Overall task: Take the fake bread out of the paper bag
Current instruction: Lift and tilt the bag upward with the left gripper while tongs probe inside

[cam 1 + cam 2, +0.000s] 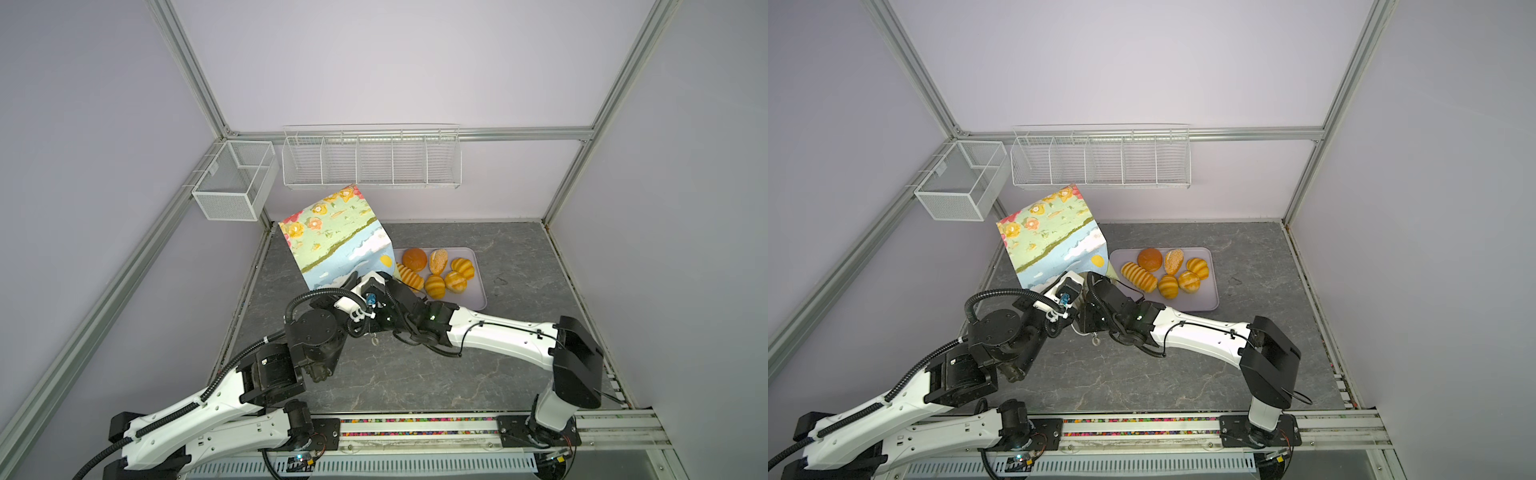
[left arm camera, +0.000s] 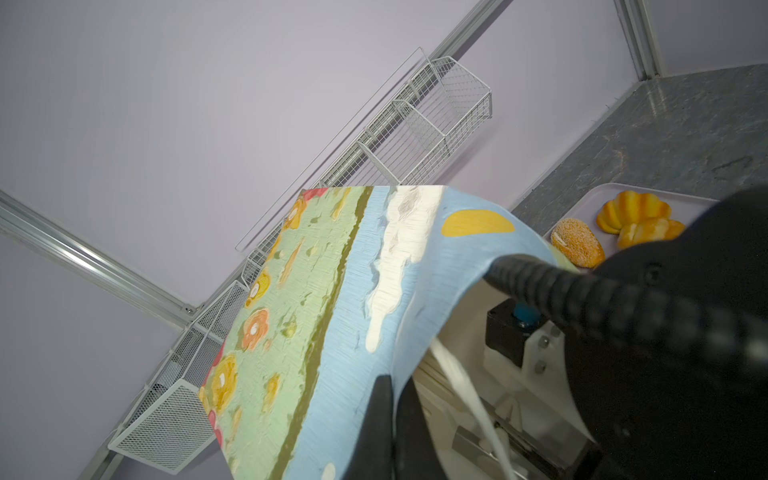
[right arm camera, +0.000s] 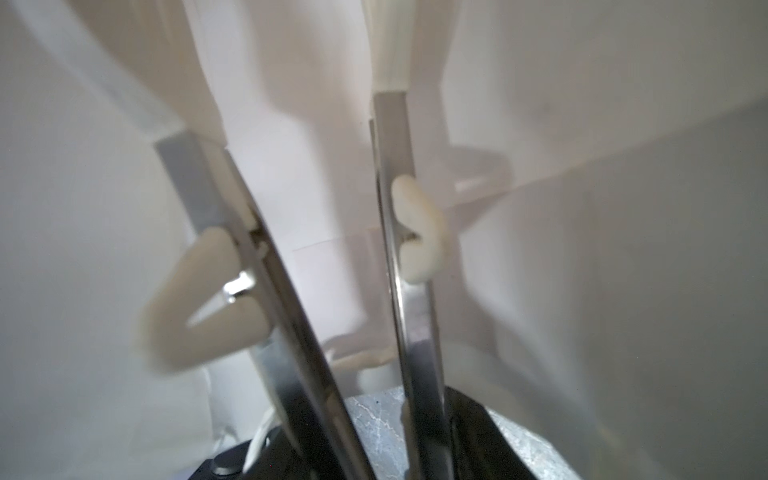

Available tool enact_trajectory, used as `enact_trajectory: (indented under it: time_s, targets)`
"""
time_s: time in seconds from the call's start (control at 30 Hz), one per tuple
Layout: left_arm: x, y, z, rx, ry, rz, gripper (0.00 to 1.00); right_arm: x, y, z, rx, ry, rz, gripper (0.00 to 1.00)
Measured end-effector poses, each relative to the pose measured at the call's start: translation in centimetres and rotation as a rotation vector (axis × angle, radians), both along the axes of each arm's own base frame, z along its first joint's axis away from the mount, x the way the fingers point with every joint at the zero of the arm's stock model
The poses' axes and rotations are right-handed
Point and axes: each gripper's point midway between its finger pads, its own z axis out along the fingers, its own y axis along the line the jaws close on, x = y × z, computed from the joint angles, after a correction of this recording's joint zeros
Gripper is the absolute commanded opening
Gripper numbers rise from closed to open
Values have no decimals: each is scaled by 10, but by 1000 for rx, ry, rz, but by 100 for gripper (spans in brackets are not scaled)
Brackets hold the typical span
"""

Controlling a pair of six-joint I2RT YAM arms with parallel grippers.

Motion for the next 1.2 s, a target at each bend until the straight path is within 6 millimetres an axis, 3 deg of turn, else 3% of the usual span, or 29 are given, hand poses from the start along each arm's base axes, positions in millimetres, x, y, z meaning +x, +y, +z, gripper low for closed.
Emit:
enact_trajectory:
  time_s: [0.8, 0.97, 1.2]
  targets:
    - [-3, -3, -3, -102, -75, -38, 0, -13, 11, 9, 151, 185, 2, 49]
    - [-12, 4, -2, -157, -92, -87, 0, -4, 13, 22, 208, 181, 9, 50]
    - [-28, 7, 20, -240, -139, -195, 0, -2, 23, 53, 293, 146, 58, 51]
